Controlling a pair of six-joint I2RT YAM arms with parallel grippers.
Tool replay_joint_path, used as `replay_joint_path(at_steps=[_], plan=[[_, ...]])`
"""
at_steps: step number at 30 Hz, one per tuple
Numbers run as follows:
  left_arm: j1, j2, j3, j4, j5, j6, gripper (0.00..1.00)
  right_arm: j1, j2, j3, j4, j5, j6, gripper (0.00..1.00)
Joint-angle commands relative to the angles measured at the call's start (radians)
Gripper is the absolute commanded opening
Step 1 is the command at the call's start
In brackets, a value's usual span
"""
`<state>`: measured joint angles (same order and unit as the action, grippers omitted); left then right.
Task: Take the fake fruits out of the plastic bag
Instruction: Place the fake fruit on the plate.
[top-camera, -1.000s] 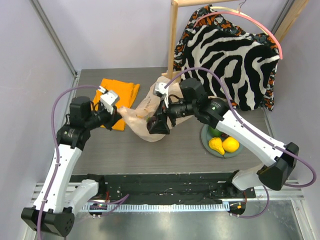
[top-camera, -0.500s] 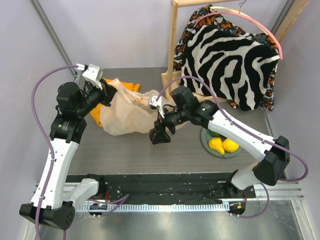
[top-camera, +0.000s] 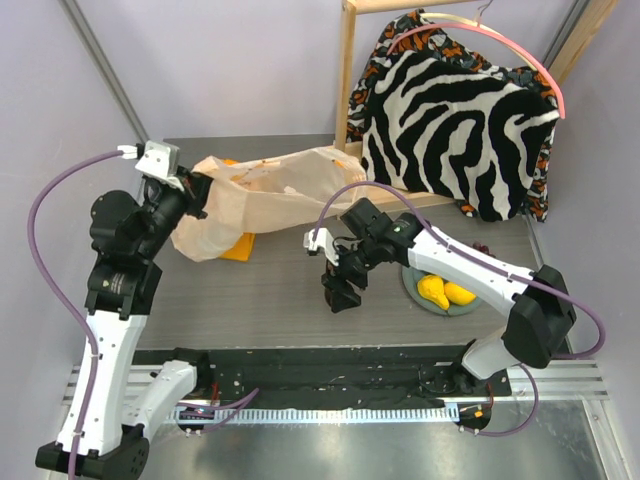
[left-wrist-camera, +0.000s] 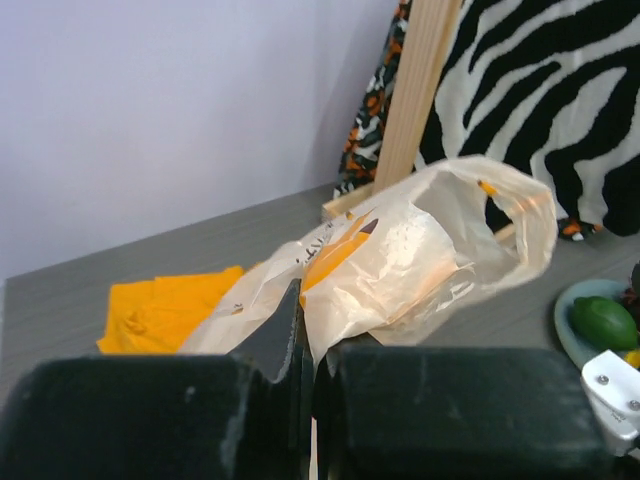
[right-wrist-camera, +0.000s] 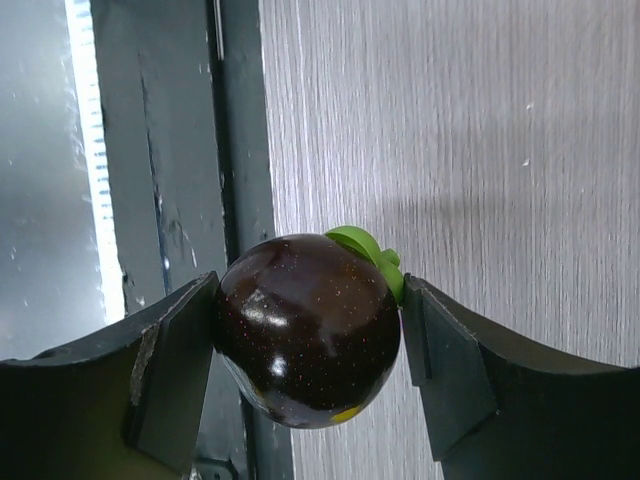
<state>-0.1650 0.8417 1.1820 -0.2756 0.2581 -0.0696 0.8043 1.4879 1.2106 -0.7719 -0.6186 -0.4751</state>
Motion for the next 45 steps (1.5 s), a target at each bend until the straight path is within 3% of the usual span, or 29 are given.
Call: replay_joint_path(at_steps=[1,5,10,14,19,26,34,39,42,45], plan=[[0.004,0.011,-0.056,0.03,0.067,-0.061,0.0,0.004,-0.06,0.105,-0.162,0.048,-0.12,0.3],[0.004,-0.004,-0.085,0.03,0.041,-0.035,0.0,-0.017,-0.125,0.109,-0.342,0.212,-0.243,0.28],[0.004,-0.023,-0.12,0.047,0.041,-0.035,0.0,-0.152,-0.207,-0.069,-0.368,0.411,-0.345,0.27],[0.004,-0.036,-0.139,0.046,0.044,-0.033,0.0,-0.275,-0.186,-0.123,-0.31,0.488,-0.362,0.25],[0.005,-0.036,-0.145,0.035,0.047,-0.03,0.0,-0.327,-0.084,-0.12,-0.169,0.543,-0.339,0.25],[0.009,-0.033,-0.134,0.003,0.055,-0.027,0.0,-0.336,0.02,-0.077,-0.069,0.556,-0.292,0.27],[0.018,-0.038,-0.136,-0.005,0.067,-0.029,0.0,-0.335,0.054,-0.169,0.002,0.72,-0.342,0.32],[0.016,-0.033,-0.139,-0.005,0.081,-0.035,0.0,-0.335,0.046,-0.198,0.005,0.724,-0.342,0.33],[0.018,-0.03,-0.139,-0.005,0.086,-0.036,0.0,-0.336,0.043,-0.212,0.005,0.746,-0.339,0.38],[0.016,-0.03,-0.145,-0.001,0.089,-0.042,0.0,-0.336,0.043,-0.226,0.002,0.772,-0.33,0.56]])
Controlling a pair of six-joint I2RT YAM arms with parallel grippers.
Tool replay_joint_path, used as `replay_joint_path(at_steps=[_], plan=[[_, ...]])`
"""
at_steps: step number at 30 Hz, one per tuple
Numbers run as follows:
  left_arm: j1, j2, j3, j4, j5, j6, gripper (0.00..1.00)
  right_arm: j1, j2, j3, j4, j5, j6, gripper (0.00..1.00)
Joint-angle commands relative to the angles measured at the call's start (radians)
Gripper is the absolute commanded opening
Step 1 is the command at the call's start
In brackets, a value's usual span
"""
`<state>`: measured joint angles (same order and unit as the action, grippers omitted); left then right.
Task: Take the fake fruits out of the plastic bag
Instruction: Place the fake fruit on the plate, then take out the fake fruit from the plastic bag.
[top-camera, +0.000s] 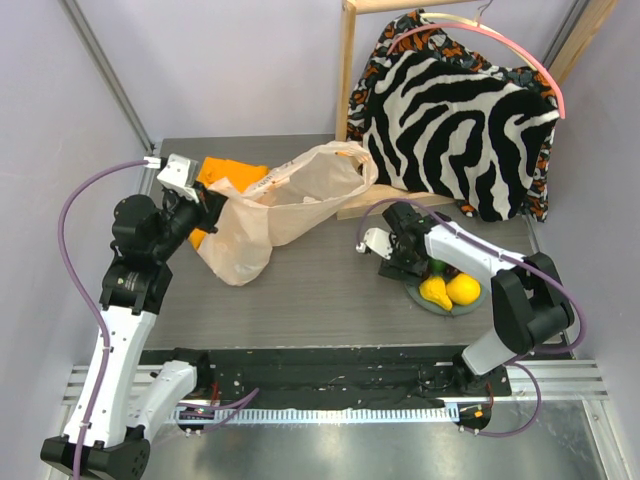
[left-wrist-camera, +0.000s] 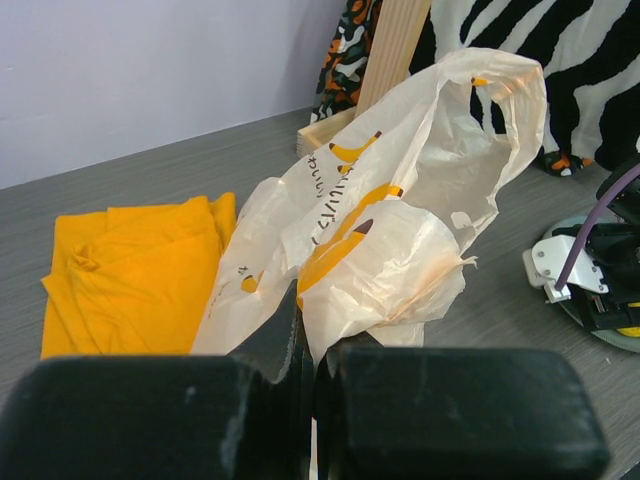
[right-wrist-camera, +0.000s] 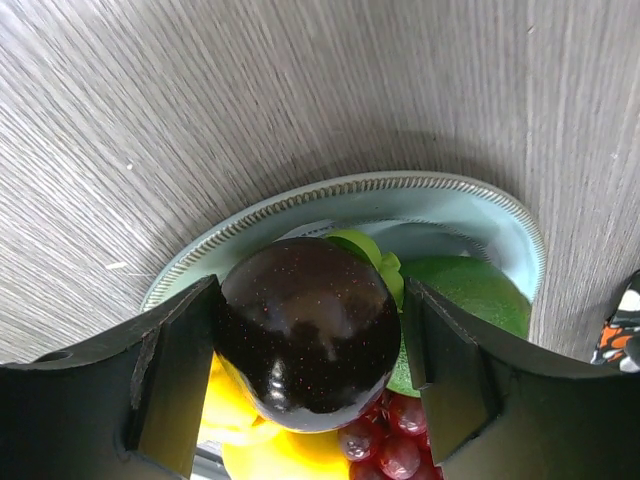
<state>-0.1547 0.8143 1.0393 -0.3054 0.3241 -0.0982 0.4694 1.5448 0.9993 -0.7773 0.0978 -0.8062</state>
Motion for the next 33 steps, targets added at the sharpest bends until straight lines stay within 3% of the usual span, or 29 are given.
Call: replay_joint_path(at_steps=[1,2,6,11,14,16,19,22,24,27,33], plan=[[0.006,-0.003,-0.005,0.034,0.027,-0.015,0.0,-0.002,-0.018,-0.016,0.009,0.054,0.004,0.65],[0.007,-0.004,-0.007,0.038,0.029,-0.017,0.0,0.0,-0.023,-0.013,0.007,0.048,0.01,0.81],[0.007,-0.004,-0.01,0.037,0.036,-0.018,0.0,0.001,-0.031,0.053,-0.031,0.004,0.048,0.98],[0.007,0.005,-0.007,0.04,0.052,-0.017,0.0,0.009,-0.003,0.296,-0.192,-0.081,0.131,1.0],[0.007,0.002,-0.01,0.028,0.055,-0.009,0.0,0.026,-0.005,0.482,-0.299,-0.242,0.17,0.99],[0.009,-0.007,-0.012,0.002,0.056,-0.003,0.0,0.035,-0.021,0.567,-0.345,-0.448,0.16,1.0],[0.012,-0.035,-0.033,-0.026,0.058,0.018,0.0,0.066,-0.06,0.651,-0.281,-0.582,0.266,1.0],[0.023,-0.055,-0.059,-0.05,0.098,0.028,0.0,0.149,-0.055,0.703,-0.163,-0.619,0.337,0.97],[0.021,-0.056,-0.048,-0.075,0.119,0.049,0.0,0.218,-0.022,0.722,-0.133,-0.592,0.349,0.93],[0.023,-0.063,-0.009,-0.162,0.162,0.121,0.0,0.282,0.003,0.72,-0.042,-0.411,0.36,0.88],[0.023,-0.102,0.07,-0.432,0.222,0.313,0.0,0.301,-0.008,0.684,0.214,-0.253,0.259,0.91]])
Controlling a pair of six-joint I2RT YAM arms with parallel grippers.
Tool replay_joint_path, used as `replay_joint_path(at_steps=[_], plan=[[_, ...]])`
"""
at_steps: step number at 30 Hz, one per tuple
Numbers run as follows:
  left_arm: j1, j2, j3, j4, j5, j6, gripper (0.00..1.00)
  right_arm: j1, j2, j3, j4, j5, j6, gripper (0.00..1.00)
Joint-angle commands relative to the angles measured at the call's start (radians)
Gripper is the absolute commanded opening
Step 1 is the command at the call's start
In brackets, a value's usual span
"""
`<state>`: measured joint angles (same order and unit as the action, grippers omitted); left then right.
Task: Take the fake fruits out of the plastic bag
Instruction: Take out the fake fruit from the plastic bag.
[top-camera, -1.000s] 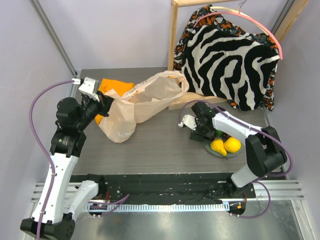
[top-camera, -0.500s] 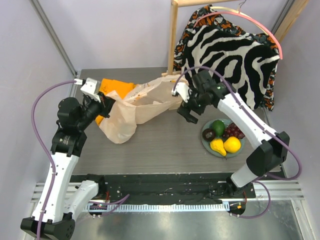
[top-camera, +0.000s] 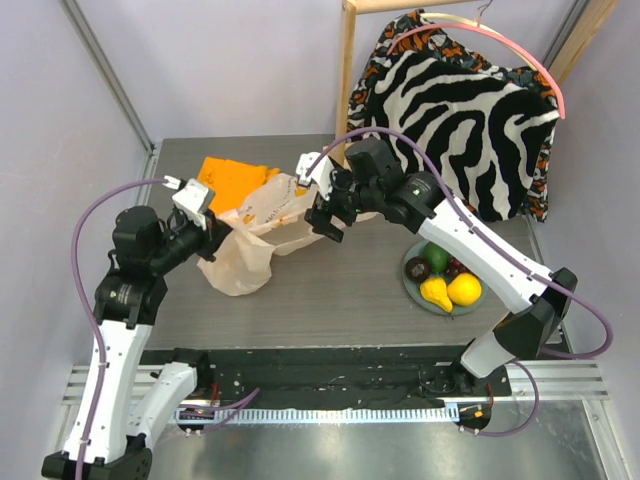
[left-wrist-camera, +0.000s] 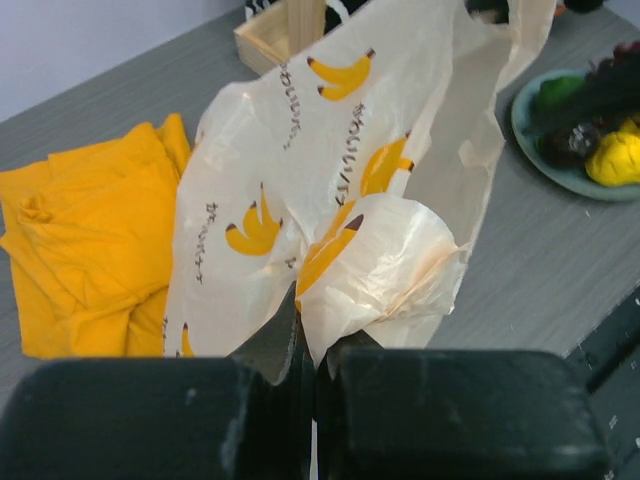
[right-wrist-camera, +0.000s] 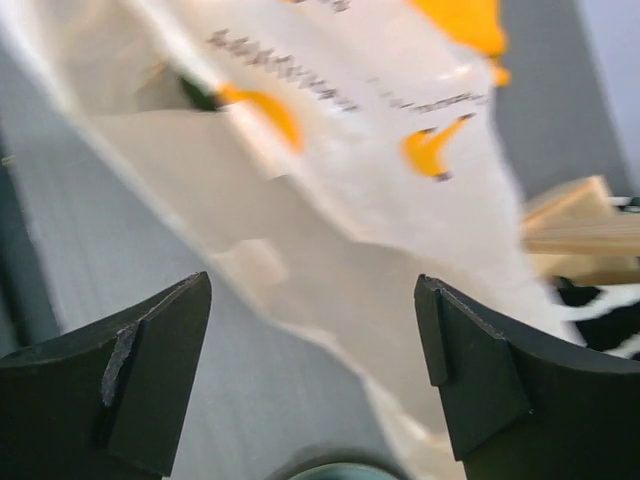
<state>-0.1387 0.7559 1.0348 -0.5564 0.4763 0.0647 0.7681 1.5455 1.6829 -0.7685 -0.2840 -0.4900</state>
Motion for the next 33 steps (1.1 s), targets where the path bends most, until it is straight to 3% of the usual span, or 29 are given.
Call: replay_joint_path(at_steps=[1,6,12,15,16,17,20,22,27,30,33], plan=[[0.007,-0.049,0.079,-0.203,0.077,0.164,0.0,0.008,0.008,0.004,0.224,0.15,-0.086,0.91],[0.007,-0.067,0.119,-0.351,0.082,0.262,0.0,0.025,0.073,-0.008,0.224,0.227,-0.272,0.94],[0.005,-0.049,0.122,-0.352,0.003,0.372,0.0,0.027,0.218,-0.017,0.359,0.402,-0.337,0.9],[0.007,0.009,0.128,-0.274,-0.074,0.446,0.0,0.002,0.316,0.047,0.477,0.436,-0.346,0.74],[0.005,0.054,0.133,-0.252,-0.08,0.484,0.0,-0.007,0.349,0.116,0.51,0.454,-0.351,0.58],[0.005,0.075,0.145,-0.225,-0.091,0.515,0.0,-0.03,0.391,0.162,0.515,0.473,-0.352,0.54],[0.007,0.219,0.189,-0.047,-0.178,0.581,0.0,-0.079,0.533,0.372,0.555,0.565,-0.306,0.5],[0.013,0.304,0.304,0.045,-0.195,0.603,0.0,-0.11,0.557,0.437,0.609,0.588,-0.32,0.51],[0.013,0.561,0.651,0.115,-0.156,0.572,0.0,-0.113,0.463,0.42,0.615,0.606,-0.306,0.51],[0.011,0.614,0.815,0.081,-0.072,0.576,0.0,-0.108,0.337,0.289,0.58,0.582,-0.263,0.51],[-0.015,0.579,0.812,-0.053,0.04,0.645,0.0,-0.101,0.164,-0.014,0.517,0.51,-0.182,0.52]])
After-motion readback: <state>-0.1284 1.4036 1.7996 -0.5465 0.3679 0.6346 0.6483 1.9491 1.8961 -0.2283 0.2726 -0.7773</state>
